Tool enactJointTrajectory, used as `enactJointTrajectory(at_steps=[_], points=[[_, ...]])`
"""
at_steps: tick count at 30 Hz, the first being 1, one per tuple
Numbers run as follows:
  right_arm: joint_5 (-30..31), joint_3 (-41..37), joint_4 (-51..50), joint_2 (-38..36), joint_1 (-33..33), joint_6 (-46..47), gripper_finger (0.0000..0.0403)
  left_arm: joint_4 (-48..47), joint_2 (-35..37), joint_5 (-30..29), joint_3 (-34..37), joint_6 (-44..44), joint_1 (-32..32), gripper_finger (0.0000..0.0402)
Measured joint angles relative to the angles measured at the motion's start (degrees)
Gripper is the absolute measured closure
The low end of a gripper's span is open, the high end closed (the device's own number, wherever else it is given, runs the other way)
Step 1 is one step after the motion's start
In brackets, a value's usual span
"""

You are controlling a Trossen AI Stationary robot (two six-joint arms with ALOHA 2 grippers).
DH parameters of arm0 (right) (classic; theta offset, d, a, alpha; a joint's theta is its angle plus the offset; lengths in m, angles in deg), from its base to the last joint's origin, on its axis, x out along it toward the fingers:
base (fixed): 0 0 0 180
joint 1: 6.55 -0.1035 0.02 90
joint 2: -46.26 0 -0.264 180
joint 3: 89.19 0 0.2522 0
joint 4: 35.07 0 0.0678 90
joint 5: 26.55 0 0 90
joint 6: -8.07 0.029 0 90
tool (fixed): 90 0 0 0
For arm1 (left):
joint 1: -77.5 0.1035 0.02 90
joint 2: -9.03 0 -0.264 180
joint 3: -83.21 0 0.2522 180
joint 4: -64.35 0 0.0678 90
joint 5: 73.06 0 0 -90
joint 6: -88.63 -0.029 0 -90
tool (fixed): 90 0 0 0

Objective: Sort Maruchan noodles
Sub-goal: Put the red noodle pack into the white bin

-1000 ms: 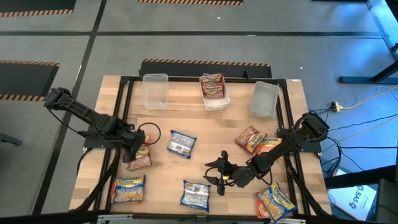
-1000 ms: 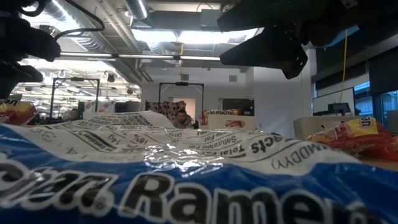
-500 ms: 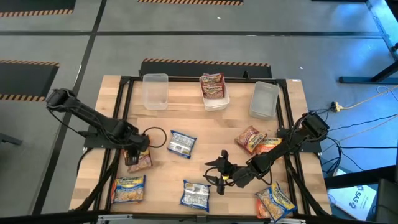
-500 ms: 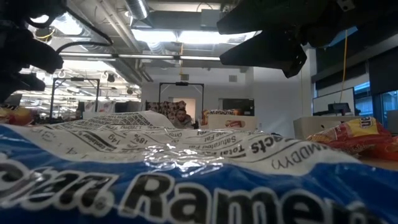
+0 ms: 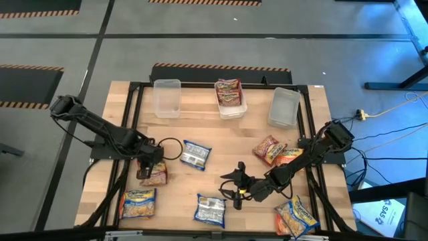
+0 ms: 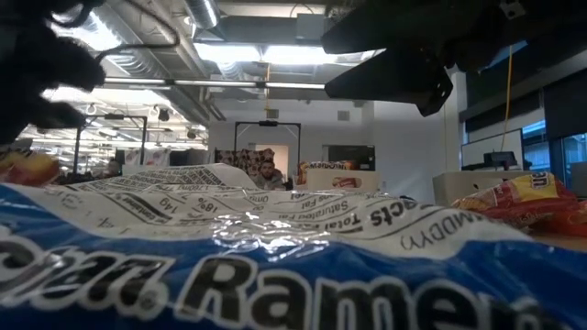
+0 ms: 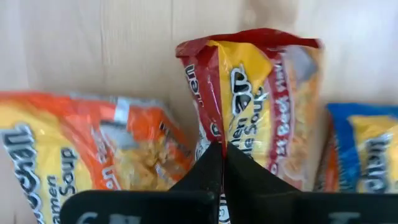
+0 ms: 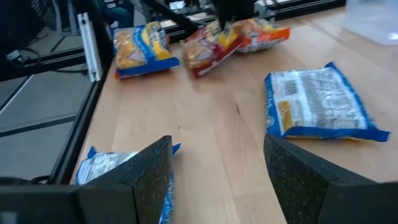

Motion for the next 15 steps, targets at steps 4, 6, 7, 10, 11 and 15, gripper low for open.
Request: enactJointTrajectory(at_steps=[4,6,7,10,11,15], points=[[-0.61,0.00,0.07,0.00,0.00,0.00,0.0164,0.28,0.00,-3.18,-4.67,-2.24,0.00,0.0401],[-0.76,0.00,0.13,0.00,0.00,0.00,0.0164,1.48,0.00,-5.04,-7.04,-3.55,0.00,0.0401],[-0.88,0.00,0.13,0.00,0.00,0.00,0.0164,2.50,0.00,-5.72,-7.98,-4.19,0.00,0.0401],[-0.98,0.00,0.17,0.00,0.00,0.04,0.0164,6.09,0.02,-7.80,-9.98,-5.87,0.00,0.0401],[-0.98,0.00,0.17,0.00,0.00,0.45,0.0164,7.45,0.04,-8.31,-10.20,-6.54,0.00,0.0401],[-0.98,0.00,0.47,0.00,0.00,3.59,0.0164,13.04,-0.54,-10.68,-10.25,-8.50,-0.02,0.0401]])
